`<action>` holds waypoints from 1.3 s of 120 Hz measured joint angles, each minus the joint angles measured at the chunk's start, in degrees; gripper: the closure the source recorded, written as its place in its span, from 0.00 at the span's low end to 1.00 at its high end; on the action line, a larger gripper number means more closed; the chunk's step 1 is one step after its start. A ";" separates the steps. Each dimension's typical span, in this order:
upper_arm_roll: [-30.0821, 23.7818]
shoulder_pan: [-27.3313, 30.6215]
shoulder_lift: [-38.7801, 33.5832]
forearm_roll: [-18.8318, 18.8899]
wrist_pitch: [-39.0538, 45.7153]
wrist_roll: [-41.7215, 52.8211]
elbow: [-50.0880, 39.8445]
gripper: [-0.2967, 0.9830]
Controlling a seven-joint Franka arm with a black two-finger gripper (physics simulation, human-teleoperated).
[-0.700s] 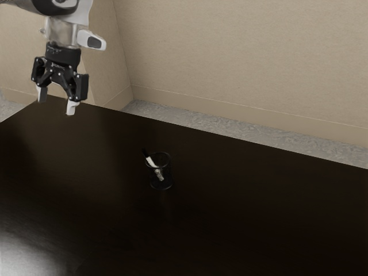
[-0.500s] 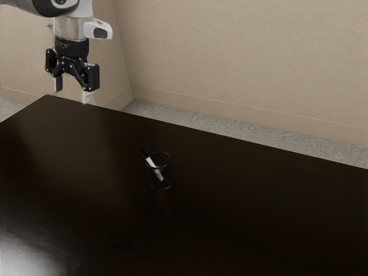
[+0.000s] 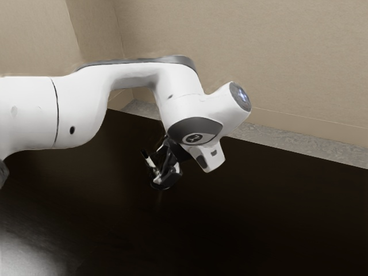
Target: Take the marker out of the pen holder and place it to the left of the pen holder.
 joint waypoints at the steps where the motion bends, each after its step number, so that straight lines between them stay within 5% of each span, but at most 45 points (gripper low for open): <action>1: 0.00 0.00 0.76 0.16 0.56 0.48 -0.01 0.23; 17: 0.00 3.97 11.35 1.56 9.04 7.63 3.95 0.23; 40: 0.05 7.68 15.96 2.26 17.12 16.33 9.53 0.23; 76: 0.81 17.81 18.80 9.66 23.01 26.93 8.44 0.23; 156: 1.49 18.09 17.94 4.63 19.85 36.84 7.34 0.33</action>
